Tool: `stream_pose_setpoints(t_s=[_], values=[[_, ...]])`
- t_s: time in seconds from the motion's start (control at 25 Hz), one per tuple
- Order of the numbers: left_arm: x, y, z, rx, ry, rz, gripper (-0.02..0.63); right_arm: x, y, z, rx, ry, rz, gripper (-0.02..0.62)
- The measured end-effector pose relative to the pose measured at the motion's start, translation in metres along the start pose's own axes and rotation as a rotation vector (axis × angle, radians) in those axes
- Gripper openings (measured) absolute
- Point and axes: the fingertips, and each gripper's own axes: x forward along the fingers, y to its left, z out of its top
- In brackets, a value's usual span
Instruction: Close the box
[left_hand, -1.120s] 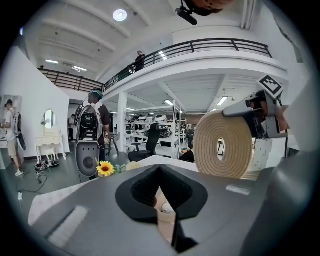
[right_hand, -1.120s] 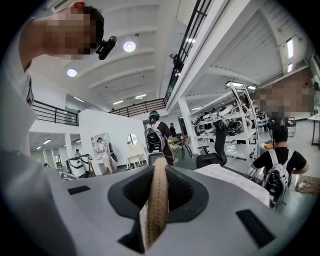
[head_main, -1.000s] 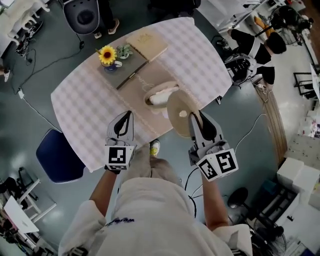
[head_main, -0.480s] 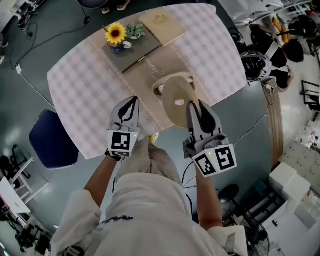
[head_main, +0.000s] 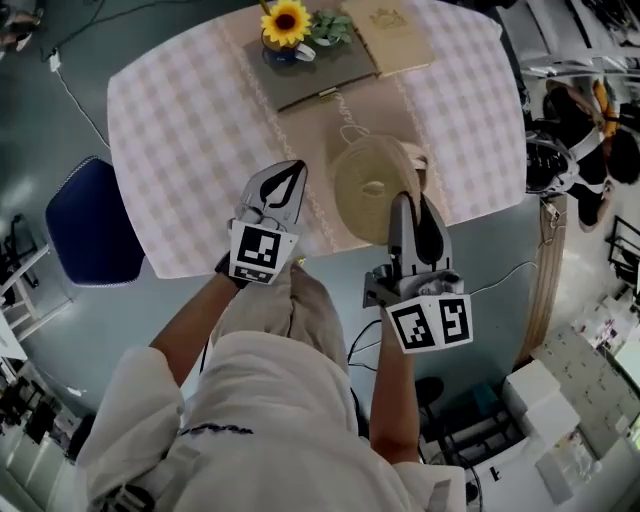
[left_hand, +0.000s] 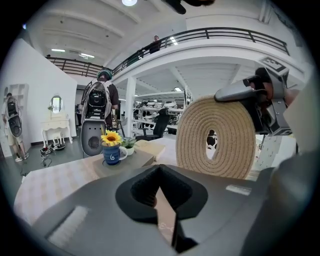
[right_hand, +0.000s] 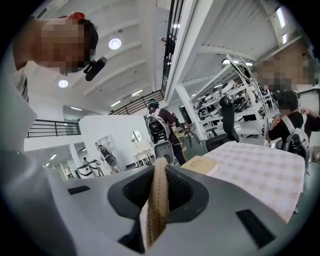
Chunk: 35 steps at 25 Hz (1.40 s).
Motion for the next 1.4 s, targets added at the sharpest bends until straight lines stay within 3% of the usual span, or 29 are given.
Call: stream_pose_setpoints(t_s=[0.2, 0.4, 0.64, 0.84, 1.2, 1.4], values=[[0.010, 0.009, -0.011, -0.020, 0.009, 0.011, 0.002, 0.020, -0.003, -0.011, -0.001, 0.010, 0.000, 0.067], [0.019, 0.000, -0.018, -0.048, 0.010, -0.040, 0.002, 0.035, -0.002, -0.018, -0.026, 0.024, -0.007, 0.067], [0.032, 0.003, -0.052, -0.084, 0.097, -0.037, 0.002, 0.056, -0.002, -0.016, -0.015, 0.021, 0.004, 0.067], [0.035, -0.013, -0.064, -0.105, 0.117, -0.016, 0.002, 0.042, -0.016, -0.024, 0.002, 0.043, 0.019, 0.067], [0.055, -0.029, -0.062, -0.152, 0.103, 0.010, 0.002, 0.044, -0.047, -0.027, 0.073, 0.004, 0.008, 0.067], [0.065, -0.043, -0.059, -0.164, 0.111, -0.012, 0.002, 0.047, -0.048, -0.025, 0.058, 0.000, 0.013, 0.067]])
